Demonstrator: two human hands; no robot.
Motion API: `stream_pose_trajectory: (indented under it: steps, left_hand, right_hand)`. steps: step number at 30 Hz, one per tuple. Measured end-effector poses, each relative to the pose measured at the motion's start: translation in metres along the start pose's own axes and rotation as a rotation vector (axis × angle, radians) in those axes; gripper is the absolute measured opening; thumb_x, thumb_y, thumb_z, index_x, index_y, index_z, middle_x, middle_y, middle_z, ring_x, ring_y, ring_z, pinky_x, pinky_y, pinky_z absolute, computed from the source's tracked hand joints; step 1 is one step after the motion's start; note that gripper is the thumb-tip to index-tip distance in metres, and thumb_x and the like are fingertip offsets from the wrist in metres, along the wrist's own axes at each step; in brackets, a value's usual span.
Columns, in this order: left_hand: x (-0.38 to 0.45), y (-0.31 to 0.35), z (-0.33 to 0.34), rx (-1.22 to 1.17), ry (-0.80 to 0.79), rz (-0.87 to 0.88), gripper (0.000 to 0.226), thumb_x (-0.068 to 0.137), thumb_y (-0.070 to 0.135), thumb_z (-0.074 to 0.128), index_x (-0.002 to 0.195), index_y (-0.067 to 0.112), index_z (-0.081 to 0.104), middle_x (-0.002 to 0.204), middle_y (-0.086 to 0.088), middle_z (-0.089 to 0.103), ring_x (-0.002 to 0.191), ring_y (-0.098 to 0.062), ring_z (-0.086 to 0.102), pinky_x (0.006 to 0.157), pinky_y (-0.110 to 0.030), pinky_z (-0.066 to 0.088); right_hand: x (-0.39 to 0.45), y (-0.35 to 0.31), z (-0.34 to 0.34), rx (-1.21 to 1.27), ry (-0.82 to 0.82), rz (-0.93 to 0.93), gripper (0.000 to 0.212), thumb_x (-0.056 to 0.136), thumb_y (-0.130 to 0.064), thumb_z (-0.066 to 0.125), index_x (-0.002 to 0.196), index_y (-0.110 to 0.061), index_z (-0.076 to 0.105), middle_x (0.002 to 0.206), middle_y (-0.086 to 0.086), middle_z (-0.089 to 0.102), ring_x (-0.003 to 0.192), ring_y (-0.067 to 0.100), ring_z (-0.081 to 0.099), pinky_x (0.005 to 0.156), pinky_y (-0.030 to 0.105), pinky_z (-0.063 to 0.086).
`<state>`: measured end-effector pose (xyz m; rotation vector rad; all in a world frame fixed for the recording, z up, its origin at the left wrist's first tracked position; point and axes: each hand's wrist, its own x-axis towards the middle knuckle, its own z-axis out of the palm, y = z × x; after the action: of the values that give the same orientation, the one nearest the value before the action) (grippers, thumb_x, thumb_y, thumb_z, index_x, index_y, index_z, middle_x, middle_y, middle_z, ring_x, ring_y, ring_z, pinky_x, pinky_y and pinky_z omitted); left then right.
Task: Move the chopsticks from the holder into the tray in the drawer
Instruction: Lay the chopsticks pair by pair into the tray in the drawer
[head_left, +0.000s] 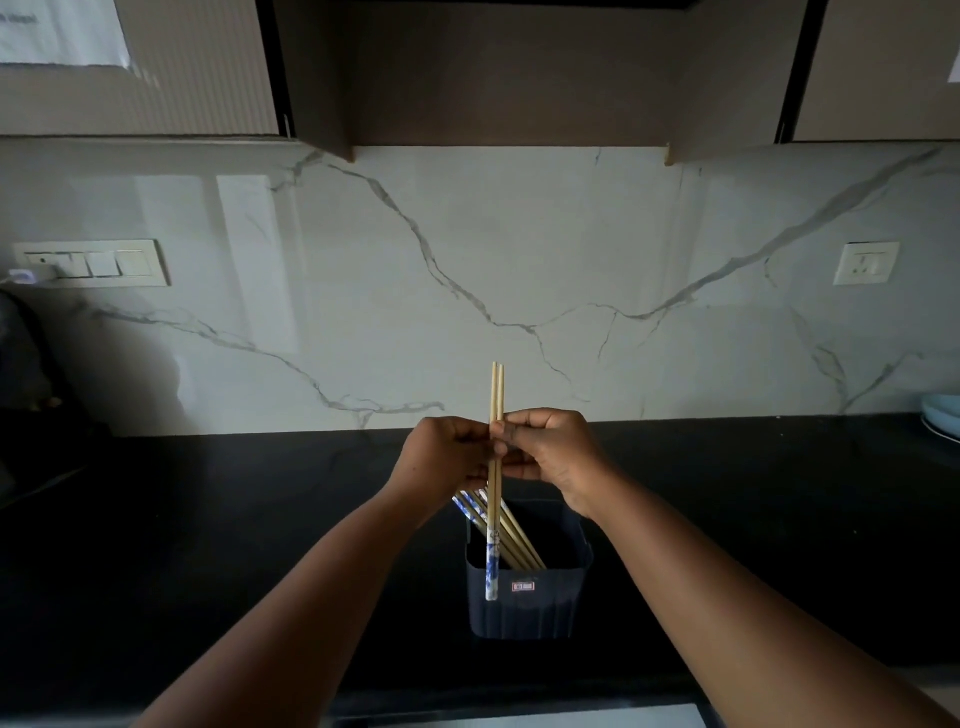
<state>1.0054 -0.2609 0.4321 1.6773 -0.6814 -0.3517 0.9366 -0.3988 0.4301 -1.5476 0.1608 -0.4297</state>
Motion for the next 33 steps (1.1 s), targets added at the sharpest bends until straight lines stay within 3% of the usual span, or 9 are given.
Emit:
stream_pose_trajectory:
  steps: [6,10,15,21,23,25,28,31,33]
  left_hand:
    - [0.003,-0.008,0.000,0.106,-0.014,0.039,0.006,0.085,0.010,0.071,0.089,0.010,0.075,0.084,-0.018,0.074,0.082,-0.035,0.072,0.078,-0.045,0.060]
    - [-0.002,-0.019,0.003,0.016,-0.001,0.067,0.013,0.087,0.006,0.065,0.097,0.008,0.075,0.082,-0.012,0.076,0.076,-0.025,0.074,0.067,-0.032,0.060]
    - [-0.007,-0.040,0.003,-0.295,0.102,-0.056,0.004,0.086,0.005,0.068,0.086,0.003,0.071,0.075,-0.014,0.073,0.066,-0.022,0.073,0.059,-0.028,0.059]
    - [-0.019,-0.079,0.016,-0.347,0.091,-0.142,0.007,0.084,0.009,0.070,0.089,0.005,0.072,0.080,-0.013,0.075,0.073,-0.026,0.074,0.063,-0.029,0.059]
    - [-0.023,-0.094,0.017,-0.269,0.023,-0.099,0.007,0.087,0.016,0.069,0.086,0.011,0.074,0.081,-0.011,0.076,0.076,-0.026,0.074,0.065,-0.030,0.060]
    - [-0.029,-0.110,0.013,-0.100,-0.010,0.012,0.021,0.088,0.037,0.067,0.084,0.018,0.076,0.082,-0.007,0.077,0.078,-0.023,0.074,0.070,-0.033,0.061]
    - [-0.041,-0.140,-0.006,0.045,0.156,0.139,0.043,0.083,0.066,0.055,0.084,0.028,0.077,0.082,-0.004,0.077,0.083,-0.021,0.073,0.076,-0.039,0.058]
    - [-0.052,-0.177,-0.027,0.247,0.311,0.270,0.049,0.092,0.063,0.042,0.097,0.027,0.076,0.095,0.001,0.075,0.092,-0.016,0.071,0.080,-0.042,0.056]
    - [-0.056,-0.194,-0.034,0.388,0.345,0.245,0.055,0.095,0.064,0.034,0.103,0.026,0.073,0.099,0.004,0.073,0.096,-0.016,0.068,0.079,-0.038,0.054]
  right_hand:
    - [-0.003,0.005,-0.002,0.027,-0.036,0.101,0.009,0.082,-0.019,0.075,0.089,-0.014,0.075,0.070,0.002,0.075,0.073,0.020,0.074,0.062,0.029,0.059]
    - [-0.009,0.015,-0.004,0.030,-0.075,0.117,0.027,0.071,-0.034,0.080,0.095,-0.023,0.075,0.081,0.001,0.077,0.079,0.024,0.074,0.069,0.034,0.060]
    - [-0.027,0.046,-0.012,-0.092,-0.135,0.233,0.018,0.077,-0.016,0.079,0.094,-0.013,0.072,0.079,0.004,0.076,0.070,0.018,0.072,0.064,0.030,0.059]
    - [-0.045,0.076,-0.016,-0.154,-0.184,0.331,0.009,0.080,-0.003,0.075,0.087,-0.006,0.070,0.068,0.004,0.072,0.058,0.011,0.069,0.053,0.024,0.056]
    - [-0.051,0.086,-0.020,-0.189,-0.200,0.332,0.008,0.079,-0.004,0.076,0.084,-0.006,0.070,0.067,0.004,0.071,0.058,0.011,0.068,0.054,0.025,0.057]
    - [-0.060,0.099,-0.024,-0.247,-0.211,0.328,0.007,0.079,-0.004,0.077,0.083,-0.005,0.071,0.068,0.005,0.070,0.059,0.011,0.067,0.056,0.024,0.057]
    - [-0.079,0.125,-0.034,-0.437,-0.275,0.317,0.005,0.078,-0.006,0.078,0.079,-0.008,0.073,0.067,0.003,0.069,0.057,0.007,0.062,0.058,0.022,0.054]
    - [-0.106,0.158,-0.047,-0.666,-0.408,0.337,0.006,0.076,-0.019,0.079,0.077,-0.023,0.075,0.066,-0.007,0.072,0.058,-0.003,0.060,0.059,0.017,0.048]
    - [-0.124,0.179,-0.054,-0.801,-0.523,0.371,0.004,0.079,-0.030,0.075,0.082,-0.033,0.075,0.071,-0.015,0.071,0.064,-0.004,0.064,0.060,0.015,0.050]
